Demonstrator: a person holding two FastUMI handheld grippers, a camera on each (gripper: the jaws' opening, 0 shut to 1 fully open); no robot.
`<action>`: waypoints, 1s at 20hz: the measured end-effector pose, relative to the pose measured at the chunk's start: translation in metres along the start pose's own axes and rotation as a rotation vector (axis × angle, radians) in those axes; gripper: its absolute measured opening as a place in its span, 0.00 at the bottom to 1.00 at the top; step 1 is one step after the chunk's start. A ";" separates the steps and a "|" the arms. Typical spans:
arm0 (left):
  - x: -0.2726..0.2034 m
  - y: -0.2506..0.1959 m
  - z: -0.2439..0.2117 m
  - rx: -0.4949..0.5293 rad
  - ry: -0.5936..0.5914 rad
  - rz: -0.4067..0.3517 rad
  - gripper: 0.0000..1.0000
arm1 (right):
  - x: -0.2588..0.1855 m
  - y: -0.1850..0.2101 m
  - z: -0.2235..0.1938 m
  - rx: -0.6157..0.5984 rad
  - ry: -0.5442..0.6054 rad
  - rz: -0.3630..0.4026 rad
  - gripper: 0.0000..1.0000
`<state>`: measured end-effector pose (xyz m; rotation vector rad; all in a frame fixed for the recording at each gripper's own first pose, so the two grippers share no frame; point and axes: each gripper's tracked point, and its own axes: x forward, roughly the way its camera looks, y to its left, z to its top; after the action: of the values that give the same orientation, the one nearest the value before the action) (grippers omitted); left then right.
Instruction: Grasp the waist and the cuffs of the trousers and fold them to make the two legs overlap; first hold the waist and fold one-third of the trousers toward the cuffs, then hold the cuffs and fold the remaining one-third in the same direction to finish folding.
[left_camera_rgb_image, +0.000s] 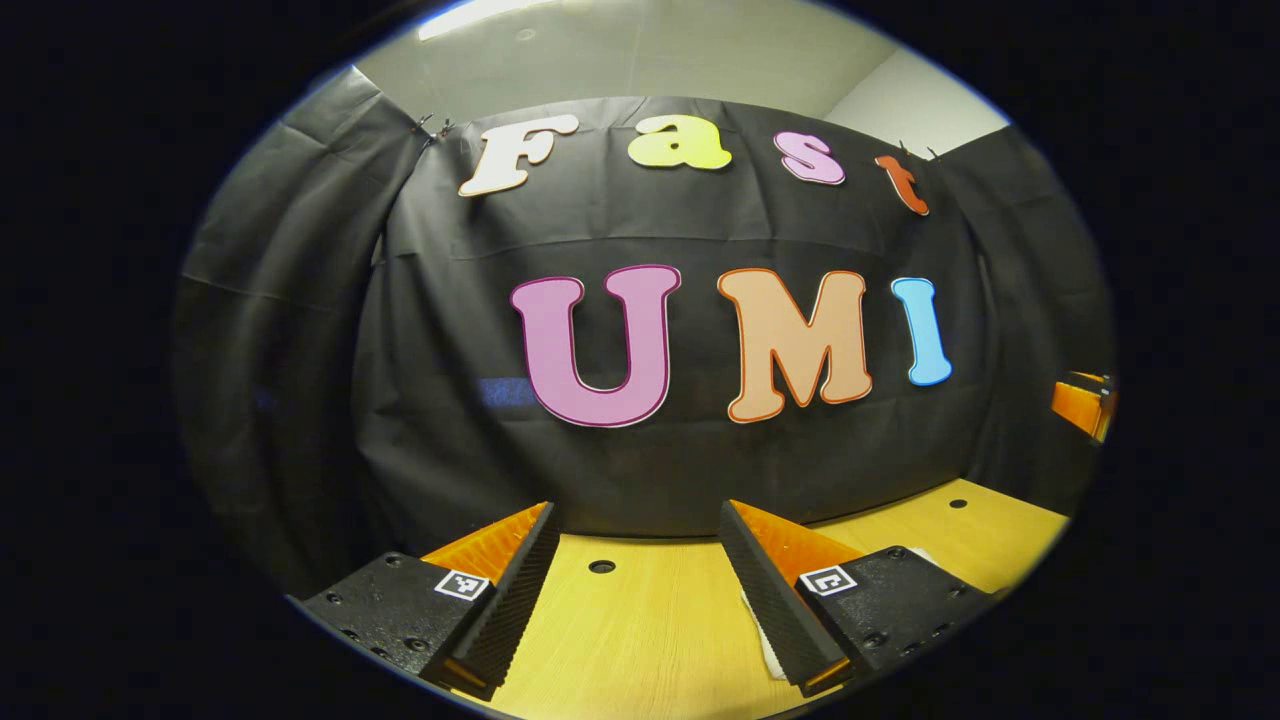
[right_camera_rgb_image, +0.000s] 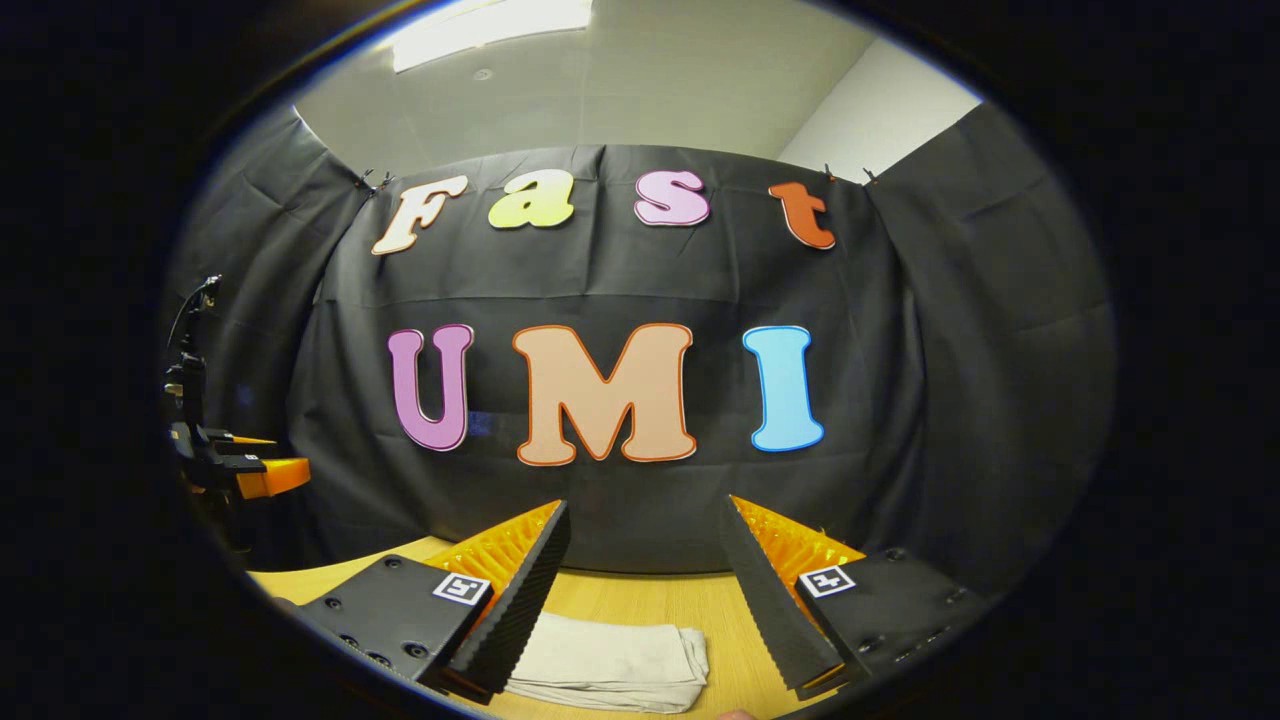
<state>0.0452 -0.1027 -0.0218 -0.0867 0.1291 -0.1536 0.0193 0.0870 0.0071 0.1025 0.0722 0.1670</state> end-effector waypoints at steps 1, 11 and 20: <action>0.000 0.002 0.001 -0.001 -0.001 0.001 0.96 | 0.001 0.003 0.000 -0.005 0.003 0.004 0.96; 0.000 0.019 0.007 0.001 -0.024 0.008 0.96 | 0.001 0.016 -0.001 -0.006 0.002 -0.002 0.99; 0.002 0.021 0.015 -0.001 -0.042 -0.017 0.96 | 0.000 0.018 0.000 -0.002 -0.001 -0.020 0.94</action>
<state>0.0524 -0.0813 -0.0097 -0.0920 0.0864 -0.1684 0.0165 0.1048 0.0090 0.0997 0.0725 0.1470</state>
